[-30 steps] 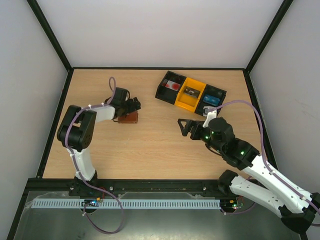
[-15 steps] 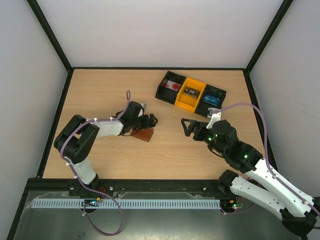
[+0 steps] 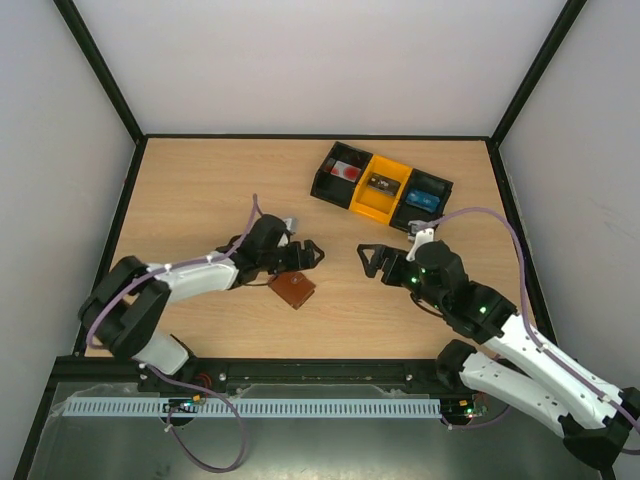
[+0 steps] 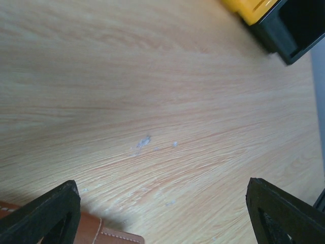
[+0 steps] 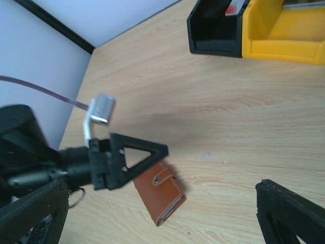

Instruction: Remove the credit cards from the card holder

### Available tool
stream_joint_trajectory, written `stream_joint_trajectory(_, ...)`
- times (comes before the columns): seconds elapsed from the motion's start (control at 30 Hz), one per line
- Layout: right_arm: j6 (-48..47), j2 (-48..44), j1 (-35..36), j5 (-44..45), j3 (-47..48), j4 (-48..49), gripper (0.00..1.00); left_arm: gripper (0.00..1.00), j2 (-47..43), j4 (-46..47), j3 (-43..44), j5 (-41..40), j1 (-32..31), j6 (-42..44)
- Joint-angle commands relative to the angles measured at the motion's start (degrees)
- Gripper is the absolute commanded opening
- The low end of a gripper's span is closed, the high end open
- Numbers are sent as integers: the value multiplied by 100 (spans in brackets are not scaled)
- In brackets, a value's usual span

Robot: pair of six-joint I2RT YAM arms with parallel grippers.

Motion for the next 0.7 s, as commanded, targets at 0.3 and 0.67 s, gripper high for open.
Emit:
stream_joint_trajectory(0.3, -17, 807, -27, -475, -22, 322, 81, 79, -1866, -847, -1269, -583, 480, -484)
stream_joint_trajectory(0.67, 183, 712, -21, -572, -323, 793, 75, 62, -2653, -505, -2230, -378, 705, -1089)
